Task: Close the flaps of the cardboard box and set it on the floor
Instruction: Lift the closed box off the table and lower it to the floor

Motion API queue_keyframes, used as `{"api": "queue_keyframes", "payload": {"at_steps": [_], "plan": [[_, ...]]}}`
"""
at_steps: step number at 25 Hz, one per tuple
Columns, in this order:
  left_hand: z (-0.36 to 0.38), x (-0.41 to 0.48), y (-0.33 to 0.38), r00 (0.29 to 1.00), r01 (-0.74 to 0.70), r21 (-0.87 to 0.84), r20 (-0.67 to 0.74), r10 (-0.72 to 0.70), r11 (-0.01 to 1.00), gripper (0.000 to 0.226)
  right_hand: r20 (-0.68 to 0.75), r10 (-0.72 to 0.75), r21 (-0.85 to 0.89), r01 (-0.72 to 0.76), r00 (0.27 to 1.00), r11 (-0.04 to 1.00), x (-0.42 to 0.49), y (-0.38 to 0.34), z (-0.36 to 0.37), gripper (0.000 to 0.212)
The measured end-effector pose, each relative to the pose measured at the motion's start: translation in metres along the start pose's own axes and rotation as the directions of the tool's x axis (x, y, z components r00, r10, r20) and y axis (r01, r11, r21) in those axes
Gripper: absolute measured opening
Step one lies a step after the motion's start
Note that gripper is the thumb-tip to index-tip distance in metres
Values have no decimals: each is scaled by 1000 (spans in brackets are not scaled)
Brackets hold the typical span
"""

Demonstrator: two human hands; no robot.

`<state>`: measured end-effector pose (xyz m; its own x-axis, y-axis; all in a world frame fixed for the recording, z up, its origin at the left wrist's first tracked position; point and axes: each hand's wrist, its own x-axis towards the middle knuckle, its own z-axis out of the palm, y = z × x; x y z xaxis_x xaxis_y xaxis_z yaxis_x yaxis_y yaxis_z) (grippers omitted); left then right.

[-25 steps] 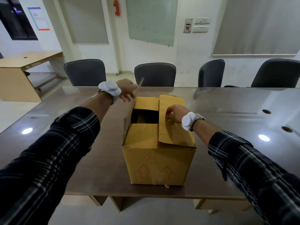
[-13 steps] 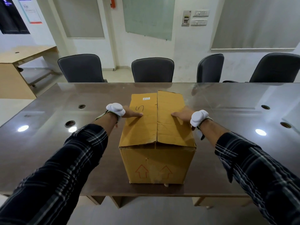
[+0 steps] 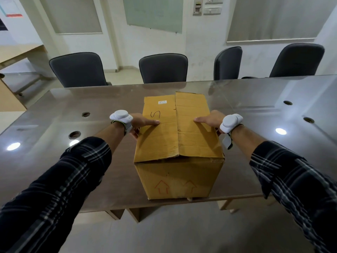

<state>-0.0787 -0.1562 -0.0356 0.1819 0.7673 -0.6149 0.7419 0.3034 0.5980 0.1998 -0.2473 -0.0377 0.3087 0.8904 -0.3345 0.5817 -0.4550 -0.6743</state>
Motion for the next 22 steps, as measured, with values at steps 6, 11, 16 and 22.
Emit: {"api": "queue_keyframes", "payload": {"at_steps": [6, 11, 16, 22], "plan": [[29, -69, -23, 998, -40, 12, -39, 41, 999, 100, 30, -11, 99, 8, 999, 995, -72, 29, -3, 78], [95, -151, -61, 997, -66, -4, -40, 66, 998, 107, 39, -15, 107, 11, 999, 994, -168, 87, -5, 83], [156, -225, -101, 999, -39, 16, -26, 39, 999, 109, 56, -28, 125, 21, 998, 992, -265, 132, 3, 75], [209, -285, -155, 999, 4, 15, 44, -5, 1000, 94, 80, -58, 133, 47, 995, 990, -347, 179, 25, 68]]}}
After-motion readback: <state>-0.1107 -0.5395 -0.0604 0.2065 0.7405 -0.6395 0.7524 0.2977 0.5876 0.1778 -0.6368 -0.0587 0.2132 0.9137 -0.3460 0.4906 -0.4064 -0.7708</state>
